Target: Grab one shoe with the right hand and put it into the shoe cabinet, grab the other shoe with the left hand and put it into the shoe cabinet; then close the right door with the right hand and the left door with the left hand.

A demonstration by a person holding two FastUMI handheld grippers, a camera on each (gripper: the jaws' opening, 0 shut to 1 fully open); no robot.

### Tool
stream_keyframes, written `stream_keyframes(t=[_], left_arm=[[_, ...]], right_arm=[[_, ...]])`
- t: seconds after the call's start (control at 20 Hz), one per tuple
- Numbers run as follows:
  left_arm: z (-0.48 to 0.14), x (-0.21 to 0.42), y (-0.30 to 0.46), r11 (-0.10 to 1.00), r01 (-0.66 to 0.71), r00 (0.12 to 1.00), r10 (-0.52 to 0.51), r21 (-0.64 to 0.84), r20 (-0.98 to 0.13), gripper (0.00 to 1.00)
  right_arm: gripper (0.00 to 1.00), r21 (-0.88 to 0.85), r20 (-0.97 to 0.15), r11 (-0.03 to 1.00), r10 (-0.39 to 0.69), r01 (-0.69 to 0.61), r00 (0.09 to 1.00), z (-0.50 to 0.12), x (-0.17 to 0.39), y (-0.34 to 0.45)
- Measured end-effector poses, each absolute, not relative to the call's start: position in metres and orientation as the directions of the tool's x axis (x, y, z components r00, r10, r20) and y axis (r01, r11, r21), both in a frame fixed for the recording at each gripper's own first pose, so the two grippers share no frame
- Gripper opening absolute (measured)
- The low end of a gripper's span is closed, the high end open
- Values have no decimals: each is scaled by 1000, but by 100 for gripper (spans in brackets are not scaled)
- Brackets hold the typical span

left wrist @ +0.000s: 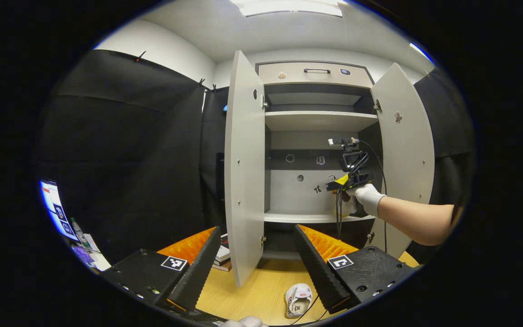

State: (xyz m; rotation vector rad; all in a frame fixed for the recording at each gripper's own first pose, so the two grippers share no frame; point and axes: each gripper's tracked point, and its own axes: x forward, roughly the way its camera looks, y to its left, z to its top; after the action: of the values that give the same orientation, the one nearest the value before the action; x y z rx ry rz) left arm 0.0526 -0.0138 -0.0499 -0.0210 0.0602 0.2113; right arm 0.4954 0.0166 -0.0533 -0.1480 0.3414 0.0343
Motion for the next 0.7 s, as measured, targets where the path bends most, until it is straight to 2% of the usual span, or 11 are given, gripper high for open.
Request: stream_keyframes(t=[0.15,0.3,0.4,0.45,0.55,0.6,0.7], left_arm=[[-47,55,-9,974,-229,972,228,-2,-56,96],[-46,55,-7,970,-242,969,242,3,-48,96],[-45,54,-6,970,-244,969,244,2,-48,96],[-45,54,-5,969,-247,968,247,5,-46,96],[-43,54,-3,968,-250,967,250,8,-43,96],[-41,53,-2,968,-250,967,250,7,-42,96],[-41,51,5,968,-251,967,251,4,-38,96]], right_arm=[[5,-176,-420,983,-27,-52,907,-81,524,4],[5,-173,-521,981,-17,-86,854,-99,532,5],[4,-156,-610,983,-24,-91,792,-116,531,5],[7,-122,-646,987,4,-108,763,-122,531,11],[10,-161,-643,984,-44,-78,764,-118,532,5],[9,-159,-636,985,-50,-67,770,-114,529,4],[14,-128,-603,990,-35,-54,797,-101,522,9]])
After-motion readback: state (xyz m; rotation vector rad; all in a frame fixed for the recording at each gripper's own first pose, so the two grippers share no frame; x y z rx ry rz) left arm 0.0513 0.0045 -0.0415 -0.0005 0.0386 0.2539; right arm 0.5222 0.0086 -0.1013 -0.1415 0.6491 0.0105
